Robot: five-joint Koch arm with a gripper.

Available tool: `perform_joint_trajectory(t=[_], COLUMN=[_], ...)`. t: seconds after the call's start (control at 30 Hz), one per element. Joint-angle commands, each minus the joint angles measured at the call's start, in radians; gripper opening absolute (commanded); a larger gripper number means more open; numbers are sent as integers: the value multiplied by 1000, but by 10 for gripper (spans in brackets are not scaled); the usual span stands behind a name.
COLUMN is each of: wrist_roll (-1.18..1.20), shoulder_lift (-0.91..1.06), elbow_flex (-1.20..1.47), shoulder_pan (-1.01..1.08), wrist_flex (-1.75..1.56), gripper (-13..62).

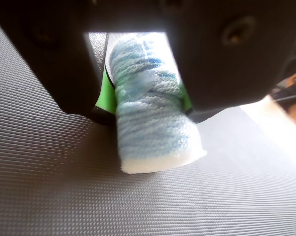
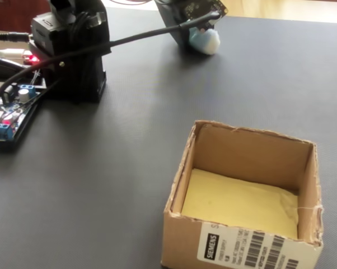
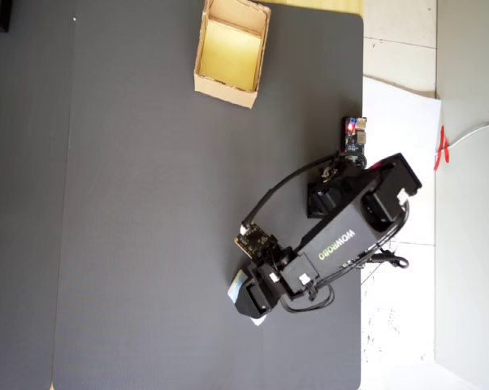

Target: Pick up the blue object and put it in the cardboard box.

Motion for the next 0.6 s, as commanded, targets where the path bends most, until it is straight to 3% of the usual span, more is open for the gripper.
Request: perform_joint_trajectory(t=[0.0, 0.23, 0.57], wrist_roll=[-15, -11, -12], shoulder_lift=[-11, 46, 206], elbow_flex=[12, 17, 72], shoulder_pan=[2, 35, 239], wrist_flex=[-25, -32, -190], gripper=[50, 50, 50])
